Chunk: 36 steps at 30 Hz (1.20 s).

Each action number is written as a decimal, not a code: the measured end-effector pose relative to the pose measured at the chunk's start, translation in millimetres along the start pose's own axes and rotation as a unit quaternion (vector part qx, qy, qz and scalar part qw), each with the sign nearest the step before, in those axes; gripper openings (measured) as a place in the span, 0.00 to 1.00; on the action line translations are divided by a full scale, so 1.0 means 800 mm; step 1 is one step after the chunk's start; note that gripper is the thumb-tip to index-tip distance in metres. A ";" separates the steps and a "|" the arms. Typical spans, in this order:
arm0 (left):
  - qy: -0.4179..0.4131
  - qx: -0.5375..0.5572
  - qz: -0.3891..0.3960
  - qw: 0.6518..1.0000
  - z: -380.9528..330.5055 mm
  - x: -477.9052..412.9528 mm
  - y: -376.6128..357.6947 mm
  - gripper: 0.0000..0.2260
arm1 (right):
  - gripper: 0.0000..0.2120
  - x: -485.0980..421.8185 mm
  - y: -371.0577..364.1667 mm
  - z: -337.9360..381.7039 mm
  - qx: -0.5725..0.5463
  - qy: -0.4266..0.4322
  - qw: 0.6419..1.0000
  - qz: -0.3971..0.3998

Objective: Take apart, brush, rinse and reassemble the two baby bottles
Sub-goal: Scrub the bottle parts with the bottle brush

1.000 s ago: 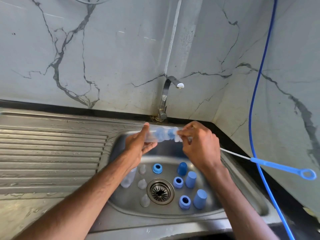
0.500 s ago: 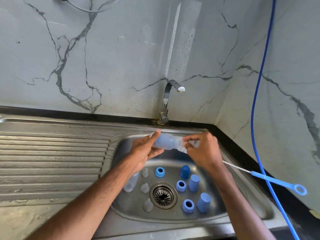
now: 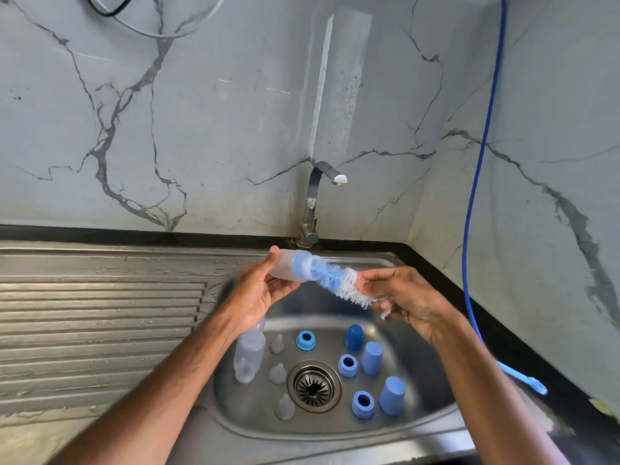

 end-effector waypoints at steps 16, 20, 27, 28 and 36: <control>-0.057 -0.126 -0.115 0.984 -0.019 0.011 0.012 0.20 | 0.09 0.003 -0.036 0.014 0.345 0.167 0.910 -0.156; -0.068 -0.079 -0.088 0.991 -0.028 0.012 0.014 0.16 | 0.08 0.000 -0.025 0.012 0.089 0.114 0.982 -0.123; -0.099 -0.070 -0.090 0.989 -0.026 0.005 0.017 0.17 | 0.07 0.007 -0.010 0.013 0.141 0.149 0.963 -0.175; -0.105 -0.062 -0.105 0.987 -0.028 0.004 0.022 0.15 | 0.08 0.008 -0.004 0.014 0.156 0.155 0.957 -0.188; -0.069 -0.033 -0.080 0.994 -0.041 -0.002 0.041 0.19 | 0.07 0.002 0.009 0.031 0.188 0.201 0.941 -0.198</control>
Point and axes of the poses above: each hand's wrist, its own x-axis away from the middle knuckle, its own y-axis out of the back of the hand, z = x × y, the point moved 5 cm from there along -x, towards the middle knuckle, and after that the axes turned 1 degree about z, right-handed, at the moved point
